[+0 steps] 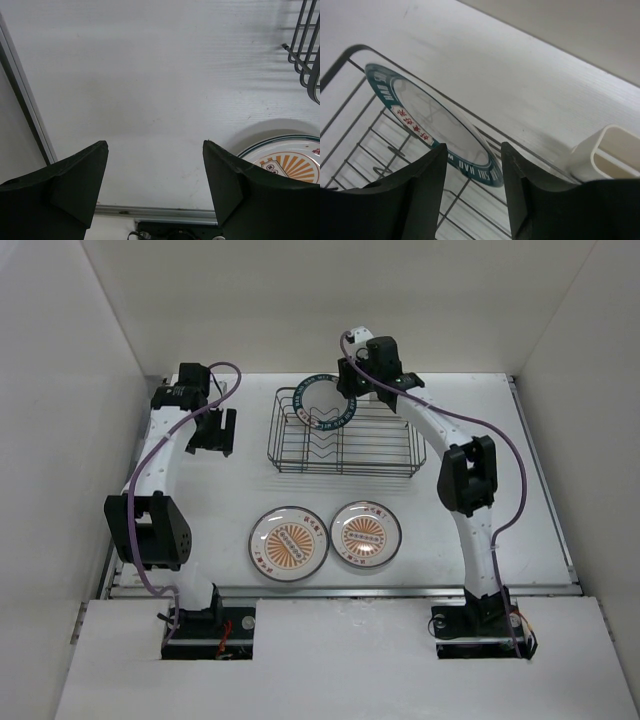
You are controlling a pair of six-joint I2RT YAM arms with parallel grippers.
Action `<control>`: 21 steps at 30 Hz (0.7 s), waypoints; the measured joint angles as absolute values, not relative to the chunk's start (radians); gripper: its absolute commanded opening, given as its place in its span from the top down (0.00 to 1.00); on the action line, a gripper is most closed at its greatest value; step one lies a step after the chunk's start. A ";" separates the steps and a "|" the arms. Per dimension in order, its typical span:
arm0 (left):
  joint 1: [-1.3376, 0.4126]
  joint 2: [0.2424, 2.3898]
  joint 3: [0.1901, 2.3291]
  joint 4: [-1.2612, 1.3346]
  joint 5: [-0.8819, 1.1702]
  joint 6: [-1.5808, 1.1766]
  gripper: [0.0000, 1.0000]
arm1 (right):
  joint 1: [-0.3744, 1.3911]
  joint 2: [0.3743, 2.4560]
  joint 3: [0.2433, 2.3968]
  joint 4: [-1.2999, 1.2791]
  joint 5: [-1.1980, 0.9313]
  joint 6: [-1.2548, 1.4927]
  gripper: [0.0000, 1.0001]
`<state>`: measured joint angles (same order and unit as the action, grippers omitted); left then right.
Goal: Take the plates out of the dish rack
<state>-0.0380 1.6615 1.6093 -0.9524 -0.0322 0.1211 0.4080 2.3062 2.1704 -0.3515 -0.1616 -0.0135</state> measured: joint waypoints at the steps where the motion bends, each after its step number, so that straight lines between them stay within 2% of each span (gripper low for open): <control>1: -0.038 1.663 1.609 -0.951 -0.035 0.119 0.26 | 0.408 2.306 2.170 -0.336 -0.166 -0.021 0.48; 12: -0.038 1.668 1.609 -0.946 -0.070 0.114 0.26 | 0.408 2.318 2.171 -0.249 -0.214 -0.118 0.45; 16: -0.038 1.668 1.609 -0.945 -0.086 0.114 0.26 | 0.408 2.343 2.171 -0.248 -0.268 -0.141 0.53; 17: -0.038 1.668 1.609 -0.945 -0.088 0.114 0.26 | 0.407 2.348 2.171 -0.241 -0.274 -0.144 0.55; 18: -0.038 1.669 1.609 -0.945 -0.090 0.114 0.26 | 0.405 2.352 2.171 -0.236 -0.279 -0.148 0.63; 21: -0.038 1.672 1.609 -0.946 -0.090 0.114 0.26 | 0.399 2.356 2.171 -0.231 -0.293 -0.154 0.69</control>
